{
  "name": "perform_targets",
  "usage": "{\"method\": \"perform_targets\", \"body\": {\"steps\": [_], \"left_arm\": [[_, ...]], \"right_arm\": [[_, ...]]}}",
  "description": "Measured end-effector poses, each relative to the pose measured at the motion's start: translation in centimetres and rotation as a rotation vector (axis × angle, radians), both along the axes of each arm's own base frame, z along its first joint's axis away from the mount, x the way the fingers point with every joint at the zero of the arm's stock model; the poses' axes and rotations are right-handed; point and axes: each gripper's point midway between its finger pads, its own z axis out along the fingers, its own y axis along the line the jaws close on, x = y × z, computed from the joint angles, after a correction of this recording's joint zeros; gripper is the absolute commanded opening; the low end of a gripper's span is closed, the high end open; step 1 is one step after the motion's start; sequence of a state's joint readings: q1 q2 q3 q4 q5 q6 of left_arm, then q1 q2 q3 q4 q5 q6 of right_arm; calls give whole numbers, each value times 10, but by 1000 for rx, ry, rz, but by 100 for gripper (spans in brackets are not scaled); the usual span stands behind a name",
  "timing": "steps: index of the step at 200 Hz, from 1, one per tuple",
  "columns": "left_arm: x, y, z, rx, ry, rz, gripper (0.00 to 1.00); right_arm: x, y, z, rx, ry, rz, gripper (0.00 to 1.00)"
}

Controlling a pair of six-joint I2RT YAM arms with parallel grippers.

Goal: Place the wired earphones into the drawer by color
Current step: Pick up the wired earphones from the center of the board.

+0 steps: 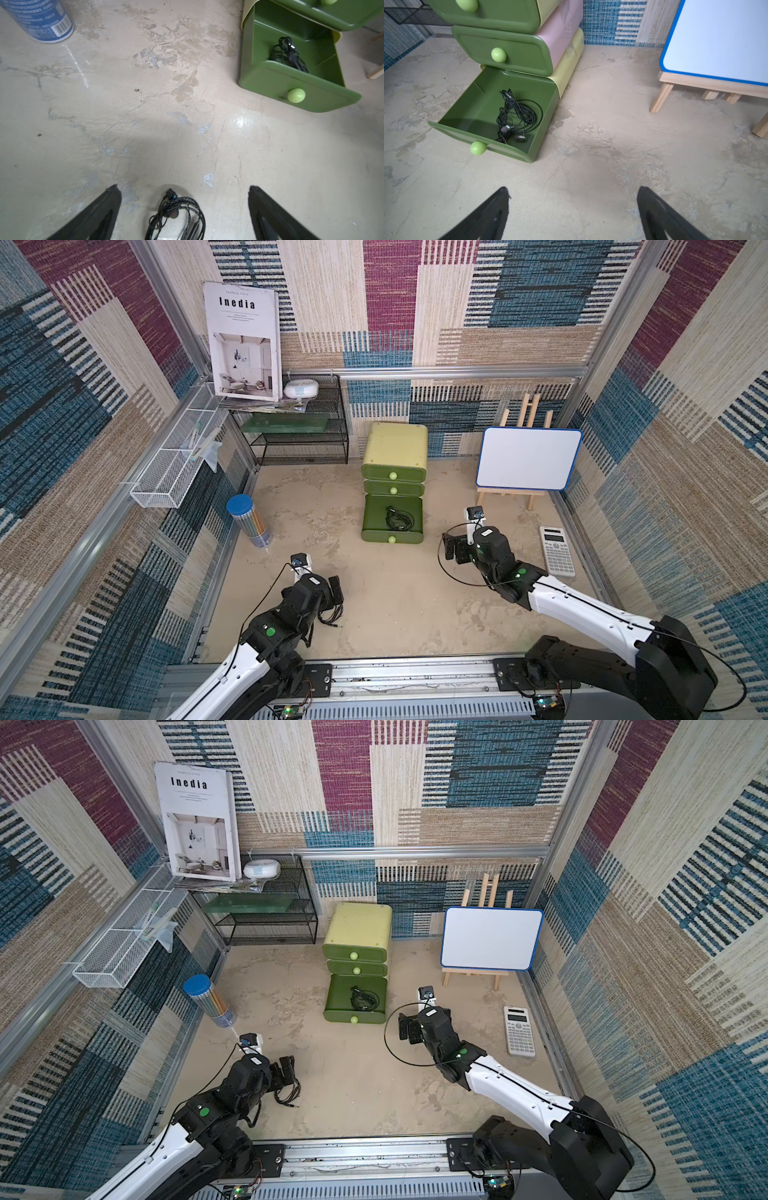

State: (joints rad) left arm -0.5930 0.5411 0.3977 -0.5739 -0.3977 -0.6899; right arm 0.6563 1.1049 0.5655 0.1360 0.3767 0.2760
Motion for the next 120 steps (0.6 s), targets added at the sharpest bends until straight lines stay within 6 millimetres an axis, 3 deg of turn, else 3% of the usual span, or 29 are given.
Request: {"method": "perform_targets", "body": {"steps": [53,120], "left_arm": [[-10,14,-14,-21,52,107,99],[-24,27,-38,-65,95,217,99]], "right_arm": [[-14,-11,-3,36,-82,11,99],[-15,-8,0,58,-105,25,98]]}}
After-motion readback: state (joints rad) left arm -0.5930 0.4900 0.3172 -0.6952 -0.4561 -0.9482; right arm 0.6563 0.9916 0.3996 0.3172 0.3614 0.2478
